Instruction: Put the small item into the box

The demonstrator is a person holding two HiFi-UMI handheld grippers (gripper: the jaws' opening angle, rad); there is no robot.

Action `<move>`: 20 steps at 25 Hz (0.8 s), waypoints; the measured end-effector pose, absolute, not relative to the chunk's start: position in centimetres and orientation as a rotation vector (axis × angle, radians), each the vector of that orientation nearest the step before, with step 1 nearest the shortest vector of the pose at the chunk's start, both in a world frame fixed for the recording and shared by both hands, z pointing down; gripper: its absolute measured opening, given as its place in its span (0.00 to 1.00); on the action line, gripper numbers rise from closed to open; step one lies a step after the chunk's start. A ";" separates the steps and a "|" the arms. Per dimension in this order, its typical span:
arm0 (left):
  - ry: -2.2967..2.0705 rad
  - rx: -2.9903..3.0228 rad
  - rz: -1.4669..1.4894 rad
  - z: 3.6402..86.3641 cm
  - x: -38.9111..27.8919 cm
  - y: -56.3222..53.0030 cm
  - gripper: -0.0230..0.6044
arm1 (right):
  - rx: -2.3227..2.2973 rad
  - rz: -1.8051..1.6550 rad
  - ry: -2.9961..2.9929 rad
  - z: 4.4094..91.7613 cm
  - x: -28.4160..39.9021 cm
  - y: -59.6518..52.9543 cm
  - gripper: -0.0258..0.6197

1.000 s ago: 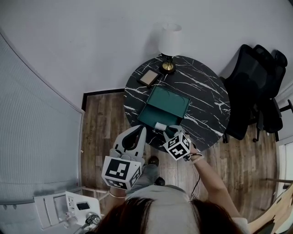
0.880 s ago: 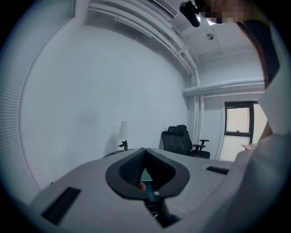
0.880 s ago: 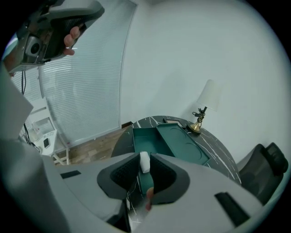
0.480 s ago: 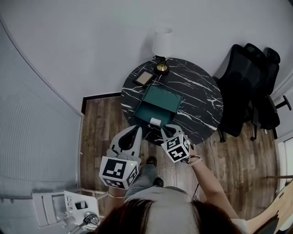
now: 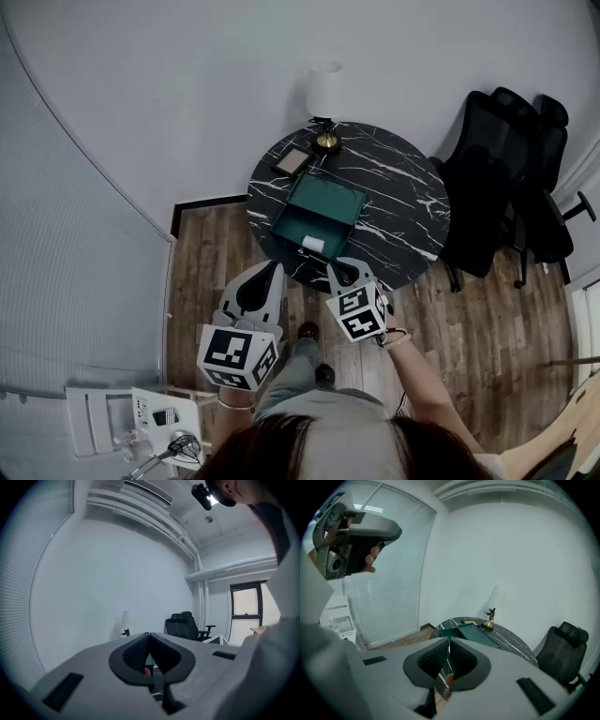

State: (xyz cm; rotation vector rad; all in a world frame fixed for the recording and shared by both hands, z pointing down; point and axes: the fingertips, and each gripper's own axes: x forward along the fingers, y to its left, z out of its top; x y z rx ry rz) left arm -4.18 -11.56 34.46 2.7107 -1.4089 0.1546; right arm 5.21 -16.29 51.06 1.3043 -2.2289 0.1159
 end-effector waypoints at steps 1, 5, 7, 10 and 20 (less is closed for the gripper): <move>-1.411 2.711 0.161 34.4 -4.1 -11.1 0.05 | 1.314 0.112 -2.234 50.8 5.2 -15.9 0.09; -1.425 2.709 0.178 34.3 -3.9 -10.0 0.05 | 1.369 0.107 -2.266 49.3 5.7 -14.7 0.08; -1.433 2.707 0.181 34.2 -3.8 -9.6 0.05 | 1.401 0.102 -2.283 48.4 5.9 -14.2 0.08; -1.437 2.708 0.192 34.3 -3.7 -9.1 0.05 | 1.440 0.075 -2.302 47.1 6.3 -13.5 0.08; -1.428 2.727 0.201 34.3 -3.1 -7.5 0.05 | 1.522 -0.082 -2.323 42.9 6.6 -10.7 0.08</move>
